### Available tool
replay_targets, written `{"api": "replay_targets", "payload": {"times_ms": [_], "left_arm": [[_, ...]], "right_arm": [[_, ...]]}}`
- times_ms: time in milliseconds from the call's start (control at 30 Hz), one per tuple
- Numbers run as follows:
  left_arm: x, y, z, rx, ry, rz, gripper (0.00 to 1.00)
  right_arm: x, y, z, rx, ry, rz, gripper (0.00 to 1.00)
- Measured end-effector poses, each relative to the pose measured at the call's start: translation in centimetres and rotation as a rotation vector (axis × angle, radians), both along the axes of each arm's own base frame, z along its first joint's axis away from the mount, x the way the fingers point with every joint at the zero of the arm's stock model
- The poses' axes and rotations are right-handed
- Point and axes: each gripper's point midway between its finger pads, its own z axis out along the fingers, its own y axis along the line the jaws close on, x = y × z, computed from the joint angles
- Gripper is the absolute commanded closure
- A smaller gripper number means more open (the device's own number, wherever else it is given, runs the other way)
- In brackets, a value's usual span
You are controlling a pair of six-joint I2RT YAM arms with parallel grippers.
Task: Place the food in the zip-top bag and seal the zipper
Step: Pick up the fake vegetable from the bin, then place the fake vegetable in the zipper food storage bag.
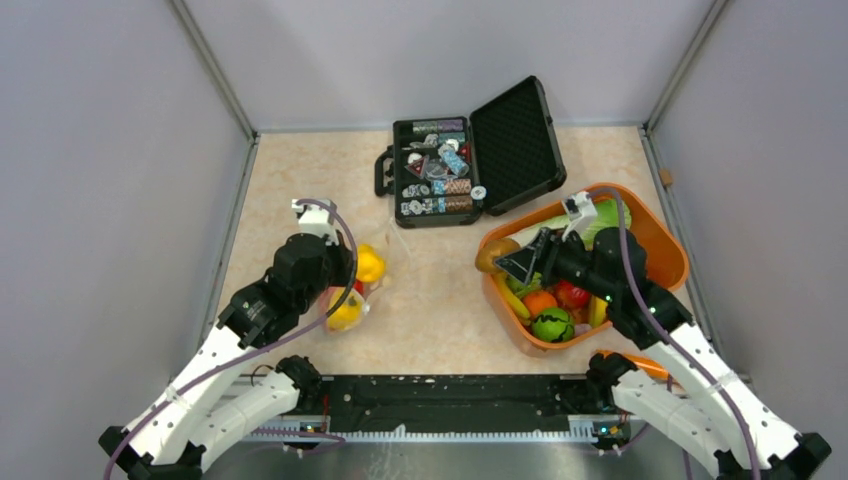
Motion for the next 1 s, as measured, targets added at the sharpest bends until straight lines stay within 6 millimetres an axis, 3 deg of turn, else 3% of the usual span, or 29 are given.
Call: {"api": "replay_targets", "payload": {"times_ms": [133,300,467,600,833,1000], "left_arm": [[-0.1,-0.3,0.0,-0.007,0.004,-0.014,1.0],[-0.4,-0.9,-0.1,-0.02,0.018,-0.05,1.0],[-0.8,-1.8,-0.1,-0.035,0.033,-0.104,1.0],[-1.1,-2.5,0.8,-0.06,0.027,-0.139,1.0],[-1.6,-3.3,1.7,-0.094,0.02,-0.189,1.0],[-1.7,-3.5,1.8,-0.102,0.022,-0.202,1.0]], "right_arm": [[0.0,3.7,1.2,0.067,-0.021,0.118,0.82],[-1.3,9.1,0.5,0.038,-0.002,0.269,0.82],[-0.9,13.6,0.8,0.009,-0.028,0.319,0.81],[-0.6,16.5,0.4,-0.009,-0.046,0.339,0.79],[-0.8,20.4,-1.9,-0.076,-0.026,0.366,0.71],[-0.7,22.4,-1.7,-0.131,-0.058,0.353,0.68]]}}
